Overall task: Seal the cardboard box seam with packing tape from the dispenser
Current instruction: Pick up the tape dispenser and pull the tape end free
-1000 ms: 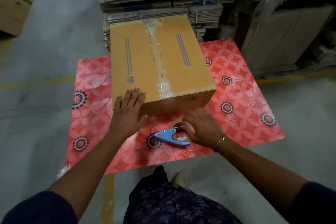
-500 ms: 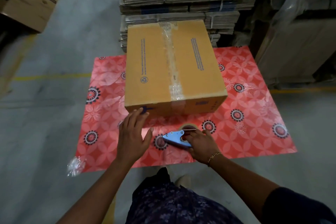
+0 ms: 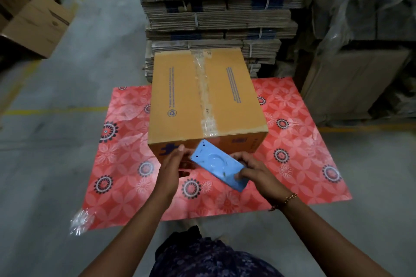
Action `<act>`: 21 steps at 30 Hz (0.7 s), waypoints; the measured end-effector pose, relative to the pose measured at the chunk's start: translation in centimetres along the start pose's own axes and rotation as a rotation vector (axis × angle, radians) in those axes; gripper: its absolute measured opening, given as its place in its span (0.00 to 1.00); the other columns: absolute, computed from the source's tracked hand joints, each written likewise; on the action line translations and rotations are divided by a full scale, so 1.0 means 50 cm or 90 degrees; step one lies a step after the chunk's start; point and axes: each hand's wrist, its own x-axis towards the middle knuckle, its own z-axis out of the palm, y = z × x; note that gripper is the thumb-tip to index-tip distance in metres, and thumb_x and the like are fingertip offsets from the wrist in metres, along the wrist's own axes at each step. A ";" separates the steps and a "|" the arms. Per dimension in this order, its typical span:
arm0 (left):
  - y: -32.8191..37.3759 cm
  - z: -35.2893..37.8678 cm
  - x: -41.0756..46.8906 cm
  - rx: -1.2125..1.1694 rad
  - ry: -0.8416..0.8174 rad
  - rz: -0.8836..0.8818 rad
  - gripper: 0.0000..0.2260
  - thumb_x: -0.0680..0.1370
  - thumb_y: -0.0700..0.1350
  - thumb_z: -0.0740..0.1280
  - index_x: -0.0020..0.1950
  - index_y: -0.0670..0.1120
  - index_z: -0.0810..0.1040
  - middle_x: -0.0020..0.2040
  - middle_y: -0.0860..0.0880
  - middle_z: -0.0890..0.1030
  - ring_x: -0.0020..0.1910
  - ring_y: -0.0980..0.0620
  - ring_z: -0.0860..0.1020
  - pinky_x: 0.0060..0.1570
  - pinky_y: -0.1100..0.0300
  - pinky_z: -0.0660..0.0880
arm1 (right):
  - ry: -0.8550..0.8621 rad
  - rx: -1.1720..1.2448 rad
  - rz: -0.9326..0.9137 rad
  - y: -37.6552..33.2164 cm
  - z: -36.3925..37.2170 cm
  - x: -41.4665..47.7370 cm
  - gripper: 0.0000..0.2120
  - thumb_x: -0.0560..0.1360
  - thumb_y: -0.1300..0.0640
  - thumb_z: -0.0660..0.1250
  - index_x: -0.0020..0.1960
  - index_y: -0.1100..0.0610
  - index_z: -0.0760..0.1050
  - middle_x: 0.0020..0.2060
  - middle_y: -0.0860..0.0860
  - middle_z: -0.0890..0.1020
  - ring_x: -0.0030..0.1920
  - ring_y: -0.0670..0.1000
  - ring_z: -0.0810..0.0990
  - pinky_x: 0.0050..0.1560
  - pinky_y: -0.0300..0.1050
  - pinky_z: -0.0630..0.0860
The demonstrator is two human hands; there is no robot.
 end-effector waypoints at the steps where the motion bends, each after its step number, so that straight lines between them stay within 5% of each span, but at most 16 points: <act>1: 0.019 0.007 -0.004 -0.025 -0.008 0.001 0.16 0.85 0.50 0.57 0.53 0.48 0.84 0.43 0.51 0.87 0.42 0.52 0.85 0.45 0.55 0.78 | 0.002 0.043 0.011 -0.009 -0.001 -0.002 0.17 0.63 0.58 0.64 0.51 0.51 0.79 0.45 0.44 0.82 0.44 0.45 0.78 0.39 0.36 0.73; 6: 0.079 0.024 -0.016 -0.077 -0.091 0.024 0.13 0.83 0.40 0.58 0.58 0.47 0.83 0.56 0.46 0.86 0.57 0.44 0.83 0.52 0.54 0.78 | 0.023 0.354 0.122 -0.015 0.002 -0.011 0.19 0.62 0.53 0.63 0.50 0.60 0.79 0.35 0.58 0.74 0.32 0.53 0.74 0.33 0.45 0.68; 11: 0.114 0.035 -0.023 -0.102 -0.178 0.045 0.17 0.75 0.42 0.65 0.63 0.50 0.81 0.59 0.50 0.85 0.58 0.49 0.81 0.58 0.46 0.74 | -0.089 0.580 0.158 -0.036 0.018 -0.029 0.11 0.64 0.54 0.64 0.38 0.62 0.77 0.33 0.54 0.65 0.29 0.48 0.64 0.31 0.42 0.59; 14: 0.128 0.040 -0.030 -0.097 -0.216 0.108 0.18 0.75 0.41 0.70 0.64 0.51 0.80 0.60 0.54 0.84 0.58 0.52 0.82 0.55 0.57 0.78 | -0.125 0.672 0.198 -0.038 0.030 -0.037 0.13 0.69 0.50 0.64 0.42 0.61 0.75 0.30 0.52 0.67 0.26 0.47 0.66 0.25 0.38 0.64; 18: 0.140 0.050 -0.030 -0.088 -0.181 0.166 0.12 0.78 0.35 0.70 0.60 0.46 0.82 0.53 0.54 0.86 0.54 0.53 0.83 0.50 0.61 0.80 | -0.203 0.692 0.225 -0.034 0.048 -0.029 0.17 0.76 0.49 0.58 0.60 0.57 0.69 0.41 0.49 0.62 0.33 0.47 0.66 0.30 0.40 0.69; 21: 0.139 0.052 -0.021 -0.068 -0.112 0.160 0.09 0.77 0.38 0.72 0.55 0.48 0.84 0.51 0.55 0.87 0.49 0.54 0.84 0.43 0.62 0.79 | -0.137 0.635 0.184 -0.046 0.050 -0.038 0.25 0.81 0.44 0.56 0.68 0.60 0.75 0.52 0.55 0.79 0.45 0.55 0.80 0.44 0.51 0.78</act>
